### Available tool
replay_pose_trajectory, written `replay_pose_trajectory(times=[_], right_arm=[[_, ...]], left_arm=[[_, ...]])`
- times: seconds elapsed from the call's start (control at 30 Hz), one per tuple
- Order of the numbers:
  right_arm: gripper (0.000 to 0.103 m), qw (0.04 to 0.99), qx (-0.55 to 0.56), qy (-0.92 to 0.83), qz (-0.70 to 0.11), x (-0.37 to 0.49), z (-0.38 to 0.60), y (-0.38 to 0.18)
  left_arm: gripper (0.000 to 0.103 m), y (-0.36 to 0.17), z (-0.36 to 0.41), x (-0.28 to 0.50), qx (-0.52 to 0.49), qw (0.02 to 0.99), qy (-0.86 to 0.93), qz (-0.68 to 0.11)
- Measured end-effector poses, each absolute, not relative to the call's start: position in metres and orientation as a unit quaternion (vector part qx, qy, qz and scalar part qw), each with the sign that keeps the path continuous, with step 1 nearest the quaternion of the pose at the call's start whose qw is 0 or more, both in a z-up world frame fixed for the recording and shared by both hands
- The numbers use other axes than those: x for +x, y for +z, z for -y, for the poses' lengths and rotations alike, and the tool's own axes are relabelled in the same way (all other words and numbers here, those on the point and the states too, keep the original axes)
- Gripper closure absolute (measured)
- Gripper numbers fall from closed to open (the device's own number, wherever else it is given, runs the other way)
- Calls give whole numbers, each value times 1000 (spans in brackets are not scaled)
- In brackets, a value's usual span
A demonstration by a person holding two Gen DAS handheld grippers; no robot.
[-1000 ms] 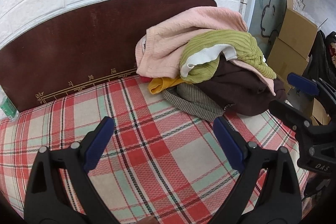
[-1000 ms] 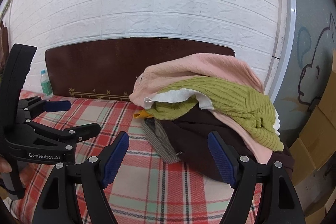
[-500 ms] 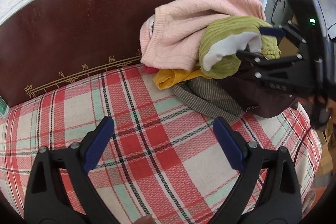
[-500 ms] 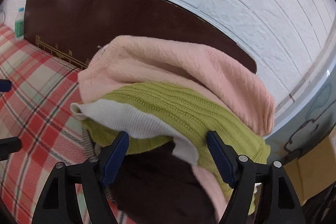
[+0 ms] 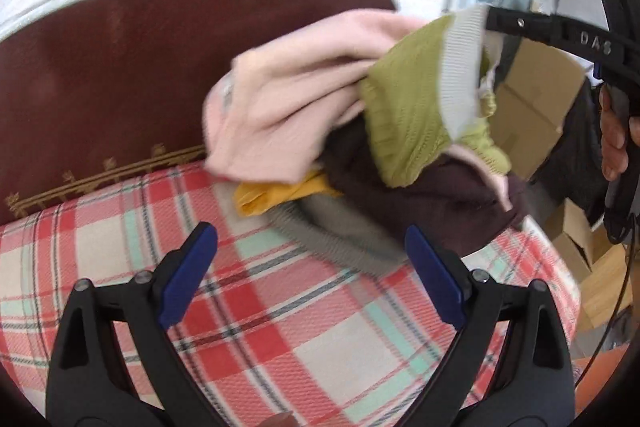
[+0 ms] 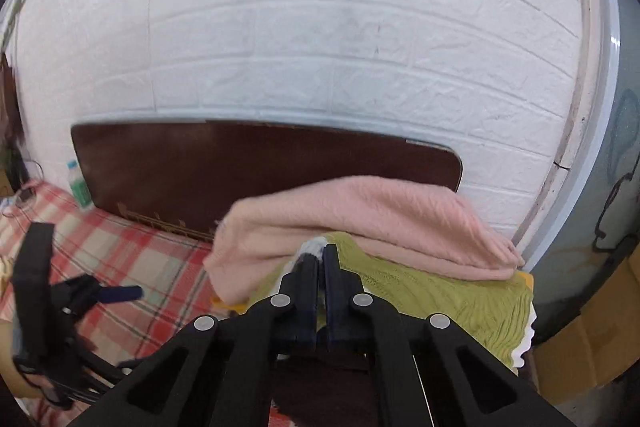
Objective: Fold clothes
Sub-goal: 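Grasp the green knit sweater in the pile with both grippers, then lift the green sweater up out of the pile with both grippers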
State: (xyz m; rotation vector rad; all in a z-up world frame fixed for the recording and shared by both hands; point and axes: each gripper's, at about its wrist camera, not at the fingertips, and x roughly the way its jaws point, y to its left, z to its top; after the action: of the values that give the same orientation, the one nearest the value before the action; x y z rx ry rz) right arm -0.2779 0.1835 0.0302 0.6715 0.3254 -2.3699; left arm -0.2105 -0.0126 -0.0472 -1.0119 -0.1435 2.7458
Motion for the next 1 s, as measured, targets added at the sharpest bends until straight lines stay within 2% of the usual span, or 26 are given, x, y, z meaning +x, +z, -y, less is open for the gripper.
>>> replay_pose_trajectory(times=[0.07, 0.17, 0.2, 0.23, 0.3, 0.33, 0.43, 0.53, 0.63, 0.73, 0.77, 0.8, 0.83, 0.87, 0.9, 0.97, 1.0], right_arm=[[101, 308, 234, -912, -140, -268, -190, 45], [95, 278, 267, -905, -178, -269, -193, 34], [83, 268, 269, -905, -190, -269, -195, 27], [60, 259, 272, -903, -207, -269, -197, 18], [44, 233, 274, -901, -243, -269, -199, -7], [38, 231, 280, -894, -261, -271, -198, -21], [35, 228, 286, -870, -331, -269, -191, -62], [35, 227, 288, -846, -388, -271, -187, -94], [35, 220, 262, -845, -411, -272, -182, -113], [39, 214, 261, -855, -393, -288, -179, -116], [42, 216, 267, -859, -379, -294, -178, -114], [63, 218, 273, -863, -365, -300, -178, -112], [78, 230, 280, -869, -338, -305, -181, -105], [80, 242, 287, -874, -309, -311, -185, -98], [88, 245, 288, -878, -292, -315, -189, -91], [91, 250, 289, -888, -256, -319, -199, -77], [91, 254, 282, -893, -243, -318, -204, -71]], left_arm=[[7, -37, -6, -209, -326, 116, 938, 19], [7, -42, -19, -212, -328, 110, 938, -3], [7, -47, -21, -214, -329, 100, 939, -13], [7, -53, -22, -217, -334, 94, 938, -21], [7, -63, -21, -221, -342, 81, 936, -32], [7, -66, -20, -224, -343, 72, 936, -36], [7, -73, -16, -238, -346, 52, 936, -41], [7, -78, -12, -254, -352, 38, 935, -37], [9, -82, -10, -271, -362, 32, 931, -26], [26, -86, -13, -285, -370, 36, 928, -26], [38, -87, -15, -289, -374, 42, 926, -28], [53, -88, -17, -293, -379, 49, 924, -30], [59, -89, -19, -296, -384, 56, 921, -28], [68, -88, -19, -297, -385, 63, 920, -25], [80, -87, -20, -299, -385, 69, 920, -23], [89, -85, -21, -301, -385, 83, 919, -17], [89, -82, -21, -302, -382, 91, 919, -11]])
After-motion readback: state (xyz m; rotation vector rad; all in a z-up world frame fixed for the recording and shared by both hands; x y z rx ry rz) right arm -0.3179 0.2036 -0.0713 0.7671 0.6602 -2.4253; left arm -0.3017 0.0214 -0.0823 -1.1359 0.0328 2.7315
